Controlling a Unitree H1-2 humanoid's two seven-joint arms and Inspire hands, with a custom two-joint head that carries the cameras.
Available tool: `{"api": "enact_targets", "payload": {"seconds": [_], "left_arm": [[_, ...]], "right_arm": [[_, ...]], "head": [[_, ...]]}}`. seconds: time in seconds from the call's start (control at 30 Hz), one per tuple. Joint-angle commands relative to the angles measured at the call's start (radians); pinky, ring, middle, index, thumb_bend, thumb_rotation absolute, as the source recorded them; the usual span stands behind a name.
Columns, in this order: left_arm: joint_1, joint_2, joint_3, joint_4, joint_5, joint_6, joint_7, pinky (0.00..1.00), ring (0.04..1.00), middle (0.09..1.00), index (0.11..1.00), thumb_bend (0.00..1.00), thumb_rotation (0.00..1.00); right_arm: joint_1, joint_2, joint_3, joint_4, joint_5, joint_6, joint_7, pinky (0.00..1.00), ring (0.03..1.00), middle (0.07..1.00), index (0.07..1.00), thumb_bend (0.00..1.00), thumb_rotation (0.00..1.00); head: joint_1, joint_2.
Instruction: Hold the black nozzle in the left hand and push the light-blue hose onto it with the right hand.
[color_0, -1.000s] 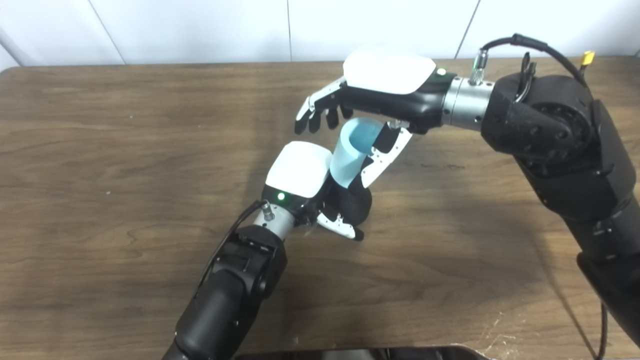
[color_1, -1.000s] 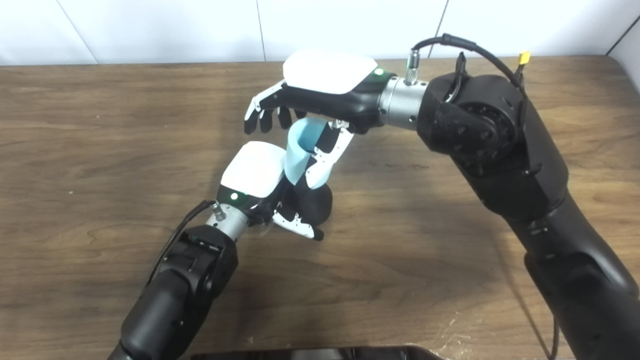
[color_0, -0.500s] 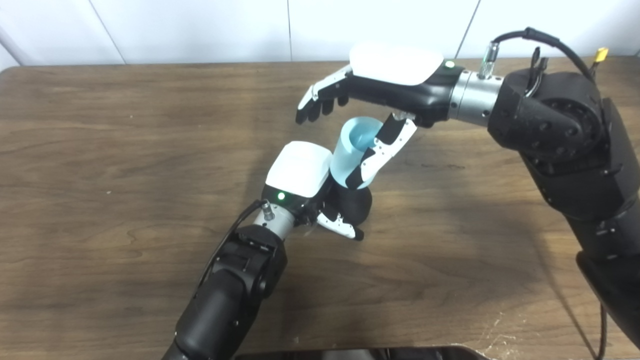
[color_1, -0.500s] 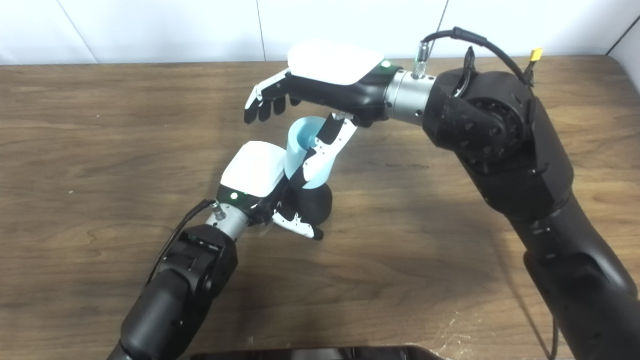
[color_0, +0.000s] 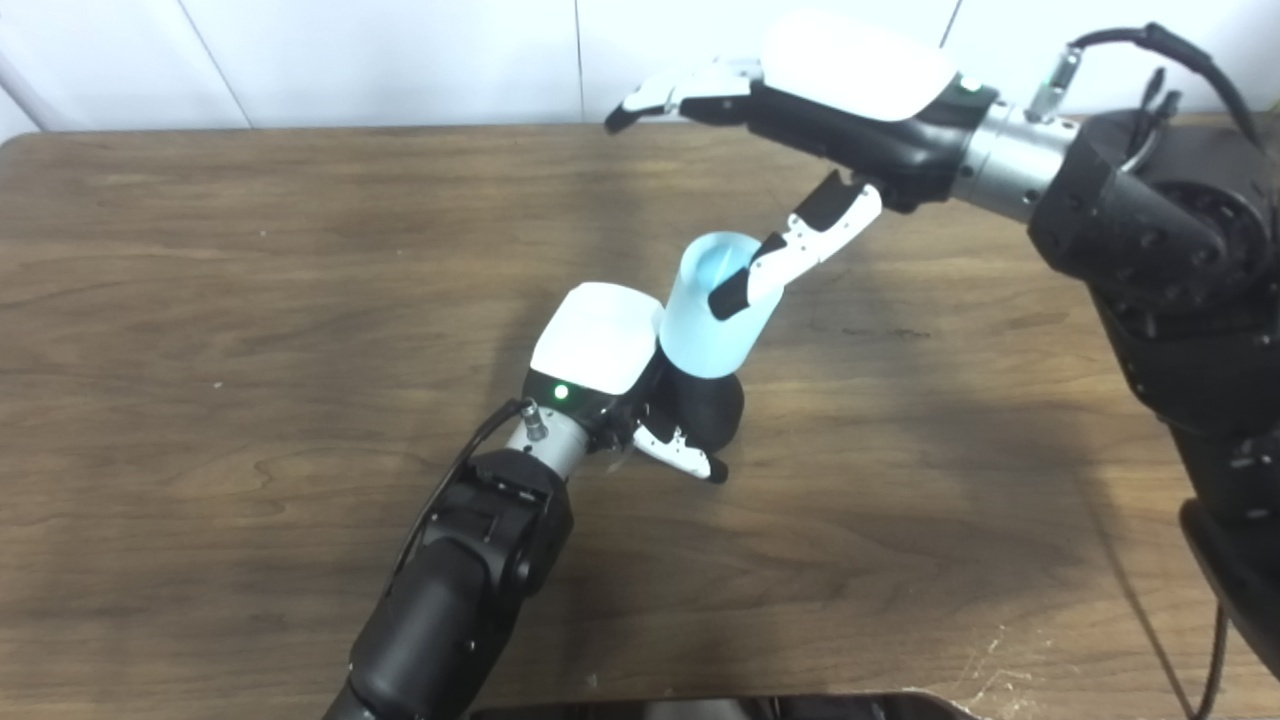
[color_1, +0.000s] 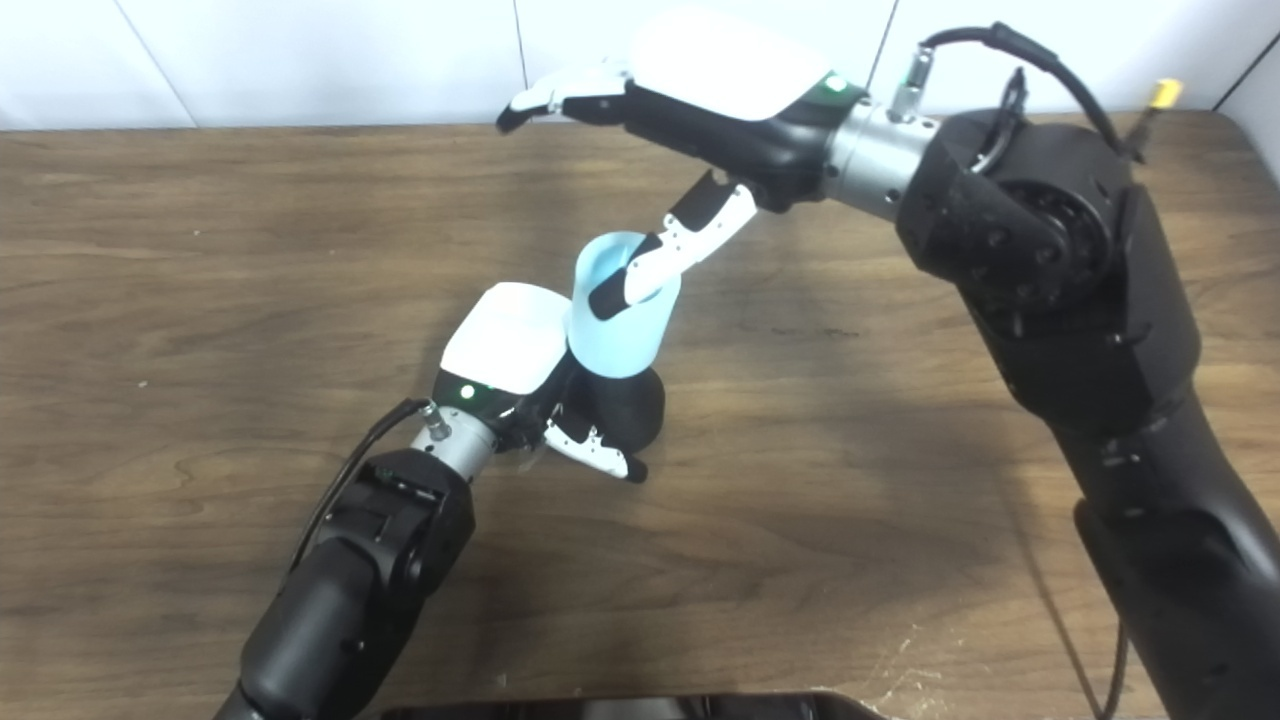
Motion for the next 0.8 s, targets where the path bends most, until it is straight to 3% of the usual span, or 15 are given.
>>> {"api": "enact_targets", "payload": {"seconds": [0.0,0.07,0.3,0.77], "left_arm": [[-0.008,-0.006,0.0,-0.005,-0.001,-0.01,0.014,0.65,0.594,0.53,0.45,0.52,0.0],[-0.009,-0.006,0.001,-0.005,-0.006,-0.009,0.01,0.66,0.595,0.53,0.45,0.52,0.0],[-0.01,-0.006,0.001,0.003,-0.01,-0.012,0.026,0.65,0.587,0.528,0.452,0.52,0.0],[-0.011,-0.002,0.001,0.014,-0.007,-0.014,0.033,0.65,0.589,0.531,0.451,0.52,0.0]], "right_arm": [[-0.003,-0.027,-0.014,-0.044,-0.046,-0.045,-0.043,0.95,0.989,0.97,0.942,0.69,0.82],[0.021,-0.032,-0.014,-0.055,-0.083,-0.065,-0.047,0.99,0.998,0.994,0.964,0.69,0.87],[0.114,-0.021,-0.032,-0.063,-0.151,-0.139,-0.092,1.0,1.0,1.0,0.996,0.69,0.99],[0.248,-0.016,-0.087,-0.131,-0.19,-0.188,-0.115,1.0,1.0,1.0,1.0,0.71,1.0]], "head": [[-0.002,0.001],[-0.002,0.001],[0.003,-0.006],[0.004,-0.012]]}}
